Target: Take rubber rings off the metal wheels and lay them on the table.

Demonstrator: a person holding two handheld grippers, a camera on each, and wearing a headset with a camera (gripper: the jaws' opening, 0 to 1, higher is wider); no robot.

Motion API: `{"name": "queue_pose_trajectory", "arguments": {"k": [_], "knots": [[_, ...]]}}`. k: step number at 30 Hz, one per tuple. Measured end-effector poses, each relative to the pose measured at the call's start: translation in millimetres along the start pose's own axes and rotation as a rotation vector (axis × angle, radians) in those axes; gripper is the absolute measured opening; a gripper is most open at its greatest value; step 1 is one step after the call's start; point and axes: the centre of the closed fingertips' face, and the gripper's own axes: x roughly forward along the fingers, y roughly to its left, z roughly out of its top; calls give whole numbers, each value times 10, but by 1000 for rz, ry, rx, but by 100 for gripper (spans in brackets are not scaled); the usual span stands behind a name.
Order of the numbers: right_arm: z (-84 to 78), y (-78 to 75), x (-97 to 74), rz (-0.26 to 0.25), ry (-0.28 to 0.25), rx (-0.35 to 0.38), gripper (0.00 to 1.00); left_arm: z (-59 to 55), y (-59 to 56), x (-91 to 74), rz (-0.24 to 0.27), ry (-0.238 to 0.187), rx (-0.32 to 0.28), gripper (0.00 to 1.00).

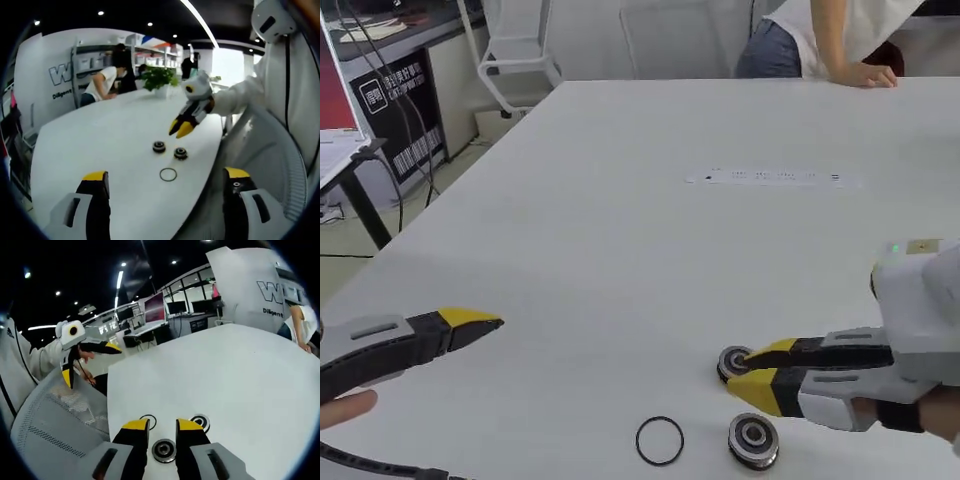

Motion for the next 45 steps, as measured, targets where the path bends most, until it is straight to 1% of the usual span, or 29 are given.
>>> {"name": "queue_pose_trajectory", "arguments": {"k": [3,4,6,7,9,10,11,14,16,18,21,23,26,28,29,30,33,37,39,41,43,45], "knots": [[2,-22,-107,-15,-24,-12,20,57,-10,46,-15,-2,16,93],[8,-35,-151,-19,-39,-18,22,81,-12,66,-21,-2,20,93],[5,-53,-200,-31,-47,-24,28,108,-17,92,-29,2,27,93],[-5,-77,-233,-48,-51,-33,31,131,-22,114,-37,3,33,93],[-14,-110,-283,-67,-65,-47,35,161,-31,150,-49,4,42,91],[-22,-119,-300,-71,-68,-50,37,163,-33,171,-52,8,45,91],[-50,-149,-314,-81,-64,-42,38,153,-41,200,-61,23,50,91],[-131,-188,-332,-101,-53,-39,41,155,-57,257,-80,45,73,90],[-163,-182,-337,-102,-69,-23,45,179,-59,283,-87,47,81,89],[-200,-163,-343,-91,-66,-25,47,208,-48,319,-90,52,82,89],[-261,-119,-317,-70,-68,-27,55,274,-53,372,-102,39,87,88],[-306,-98,-296,-61,-61,-33,57,317,-60,414,-111,34,95,86],[-358,-94,-268,-53,-53,-42,57,376,-69,491,-122,28,115,81],[-421,-109,-234,-48,-37,-38,56,405,-92,535,-135,20,108,79],[-455,-121,-221,-52,-23,-40,54,416,-126,571,-151,17,98,77],[-492,-121,-202,-48,-9,-40,53,413,-160,599,-166,20,101,76],[-538,-121,-169,-29,-2,-31,51,413,-203,655,-183,26,133,71],[-605,-118,-123,-9,22,-39,44,437,-235,759,-212,26,151,65],[-623,-111,-96,3,27,-38,43,460,-242,820,-218,21,166,63],[-636,-97,-68,16,34,-43,40,474,-241,897,-220,19,169,60],[-644,-95,-45,22,35,-44,39,464,-244,959,-220,19,171,56],[-672,-91,-10,35,41,-40,36,448,-264,1038,-233,15,183,54]]}}
